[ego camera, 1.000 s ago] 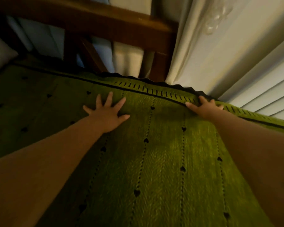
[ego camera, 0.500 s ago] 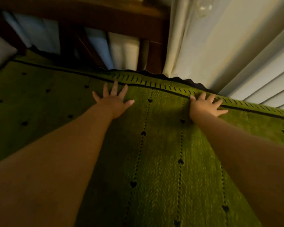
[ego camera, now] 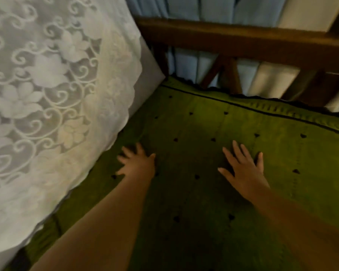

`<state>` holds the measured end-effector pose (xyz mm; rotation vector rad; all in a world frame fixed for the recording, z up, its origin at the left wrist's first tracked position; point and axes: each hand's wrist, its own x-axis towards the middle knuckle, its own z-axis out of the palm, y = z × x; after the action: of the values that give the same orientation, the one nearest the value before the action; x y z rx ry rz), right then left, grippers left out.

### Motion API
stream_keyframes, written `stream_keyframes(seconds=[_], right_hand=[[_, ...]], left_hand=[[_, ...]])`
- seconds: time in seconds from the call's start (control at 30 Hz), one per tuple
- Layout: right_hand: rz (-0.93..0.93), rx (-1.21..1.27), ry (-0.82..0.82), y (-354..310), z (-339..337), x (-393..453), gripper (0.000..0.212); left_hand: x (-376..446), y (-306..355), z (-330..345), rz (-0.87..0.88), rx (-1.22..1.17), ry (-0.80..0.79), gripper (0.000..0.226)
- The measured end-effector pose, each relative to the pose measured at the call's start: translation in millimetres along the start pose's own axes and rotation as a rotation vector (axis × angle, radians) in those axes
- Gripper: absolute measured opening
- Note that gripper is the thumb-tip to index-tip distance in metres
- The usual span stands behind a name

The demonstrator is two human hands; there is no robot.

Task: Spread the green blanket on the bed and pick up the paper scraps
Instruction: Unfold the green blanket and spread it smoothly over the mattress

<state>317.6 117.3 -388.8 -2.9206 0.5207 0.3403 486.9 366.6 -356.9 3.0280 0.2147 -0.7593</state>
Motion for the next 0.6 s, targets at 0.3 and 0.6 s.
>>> stream_keyframes(seconds=[0.3, 0.6], right_hand=[[0.38, 0.018, 0.063, -77.2, 2.2, 51.7, 0.086], [0.269, -0.013, 0.053, -202.5, -8.0, 145.2, 0.077]], left_hand=[[59.5, -52.2, 15.5, 0.64, 0.163, 0.202, 0.064], [108.2, -104.3, 8.0, 0.295, -0.183, 0.265, 0.066]])
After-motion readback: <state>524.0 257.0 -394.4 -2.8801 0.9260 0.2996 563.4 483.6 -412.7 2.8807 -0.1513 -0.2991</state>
